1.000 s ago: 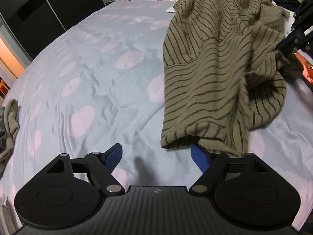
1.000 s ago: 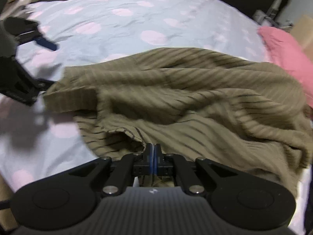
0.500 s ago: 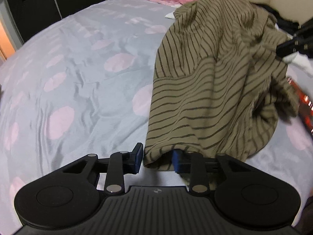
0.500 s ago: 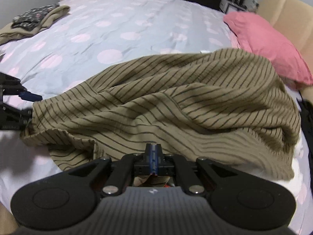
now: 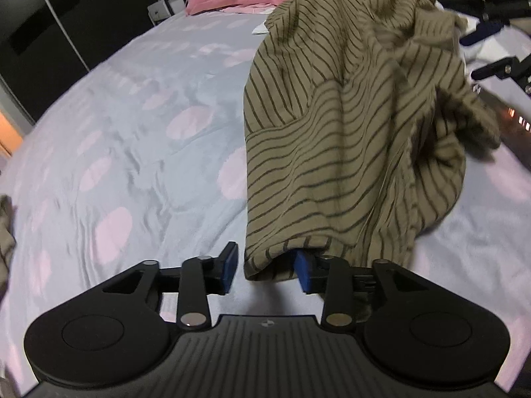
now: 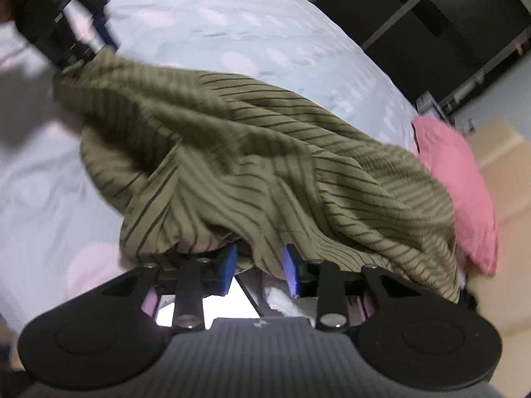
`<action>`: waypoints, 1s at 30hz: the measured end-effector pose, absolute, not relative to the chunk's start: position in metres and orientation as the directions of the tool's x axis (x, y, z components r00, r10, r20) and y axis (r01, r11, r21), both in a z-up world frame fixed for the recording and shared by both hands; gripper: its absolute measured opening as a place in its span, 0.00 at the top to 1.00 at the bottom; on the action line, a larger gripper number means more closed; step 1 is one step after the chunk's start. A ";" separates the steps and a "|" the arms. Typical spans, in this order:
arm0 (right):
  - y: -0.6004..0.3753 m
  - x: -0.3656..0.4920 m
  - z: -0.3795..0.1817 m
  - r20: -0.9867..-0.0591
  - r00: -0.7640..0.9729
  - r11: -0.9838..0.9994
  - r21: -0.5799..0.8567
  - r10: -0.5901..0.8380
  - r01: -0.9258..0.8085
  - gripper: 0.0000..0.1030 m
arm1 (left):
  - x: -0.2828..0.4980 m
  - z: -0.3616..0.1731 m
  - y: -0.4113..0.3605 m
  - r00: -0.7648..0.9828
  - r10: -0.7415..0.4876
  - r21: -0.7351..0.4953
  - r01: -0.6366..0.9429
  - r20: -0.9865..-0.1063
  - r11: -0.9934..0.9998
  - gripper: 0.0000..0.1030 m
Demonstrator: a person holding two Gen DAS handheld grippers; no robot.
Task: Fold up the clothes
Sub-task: 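Lift the striped shirt high with both tools, shaking it out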
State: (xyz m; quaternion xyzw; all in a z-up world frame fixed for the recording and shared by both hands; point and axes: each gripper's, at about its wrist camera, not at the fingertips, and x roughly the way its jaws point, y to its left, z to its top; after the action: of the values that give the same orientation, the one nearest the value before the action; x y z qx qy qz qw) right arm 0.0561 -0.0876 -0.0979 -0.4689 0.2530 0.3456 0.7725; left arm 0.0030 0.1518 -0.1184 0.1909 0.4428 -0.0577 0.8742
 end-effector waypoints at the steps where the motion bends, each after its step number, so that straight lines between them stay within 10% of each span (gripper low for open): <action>1: -0.086 0.053 -0.103 -0.704 0.649 0.285 -0.584 0.291 -0.761 0.65 | 0.004 -0.120 0.152 0.603 0.071 0.286 0.268 -0.794 0.920 0.61; 8: -0.072 0.053 -0.133 -0.609 0.743 0.147 -0.737 0.278 -0.659 0.69 | 0.013 -0.119 0.155 0.616 0.050 0.241 0.232 -0.787 0.942 0.76; 10: -0.071 0.061 -0.128 -0.606 0.739 0.201 -0.716 0.295 -0.668 0.97 | 0.015 -0.113 0.161 0.626 0.035 0.191 0.184 -0.779 0.964 0.82; 18: -0.089 0.102 -0.047 -0.429 0.857 0.624 -0.596 0.284 -0.505 0.98 | 0.023 -0.072 0.183 0.680 -0.017 0.005 0.030 -0.733 1.000 0.97; 30: -0.079 0.089 0.056 -0.188 0.945 0.722 -0.610 0.267 -0.326 0.99 | 0.004 0.052 0.206 0.864 -0.002 -0.101 -0.057 -0.504 0.993 1.00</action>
State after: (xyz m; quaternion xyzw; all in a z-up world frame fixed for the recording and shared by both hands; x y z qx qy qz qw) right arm 0.0890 -0.0791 0.0565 -0.3368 0.0434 0.1599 0.9269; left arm 0.0042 0.2063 0.0516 -0.0562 0.2608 0.0142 0.9637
